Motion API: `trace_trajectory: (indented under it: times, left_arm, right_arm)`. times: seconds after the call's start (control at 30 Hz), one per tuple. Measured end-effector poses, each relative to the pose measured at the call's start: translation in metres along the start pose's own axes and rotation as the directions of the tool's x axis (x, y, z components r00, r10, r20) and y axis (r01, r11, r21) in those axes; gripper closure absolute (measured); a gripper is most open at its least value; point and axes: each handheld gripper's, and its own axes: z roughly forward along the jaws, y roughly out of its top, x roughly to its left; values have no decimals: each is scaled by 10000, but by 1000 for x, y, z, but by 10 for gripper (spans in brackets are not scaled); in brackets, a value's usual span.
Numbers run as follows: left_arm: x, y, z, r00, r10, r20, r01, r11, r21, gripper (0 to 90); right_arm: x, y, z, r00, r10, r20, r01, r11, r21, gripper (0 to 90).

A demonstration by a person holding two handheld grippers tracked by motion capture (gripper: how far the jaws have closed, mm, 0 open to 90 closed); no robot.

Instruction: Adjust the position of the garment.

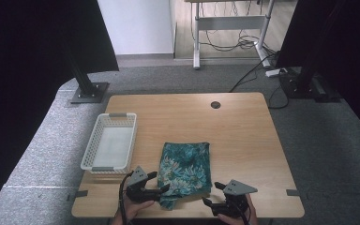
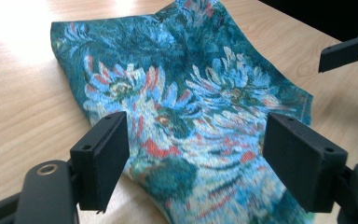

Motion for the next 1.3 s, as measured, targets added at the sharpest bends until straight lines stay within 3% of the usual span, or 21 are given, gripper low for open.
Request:
trace_trajectory:
  times: [0.47, 0.73, 0.97, 1.3]
  left_arm:
    - [-2, 2, 23, 9990, 423, -109, -416, 9972, 624, 215]
    - [1, 3, 30, 9993, 374, 22, -374, 9969, 697, 215]
    - [4, -1, 36, 9991, 385, 155, -399, 9935, 1063, 219]
    - [5, -4, 37, 9994, 304, 161, -321, 9922, 1205, 224]
  right_arm:
    - [-3, 15, 38, 9995, 287, 147, -292, 9990, 346, 242]
    - [-7, 18, 59, 9982, 389, 459, -425, 9960, 791, 243]
    - [-12, 16, 67, 9973, 437, 585, -505, 9914, 1205, 261]
    - [-11, 16, 69, 9936, 366, 1070, -525, 9873, 1497, 294]
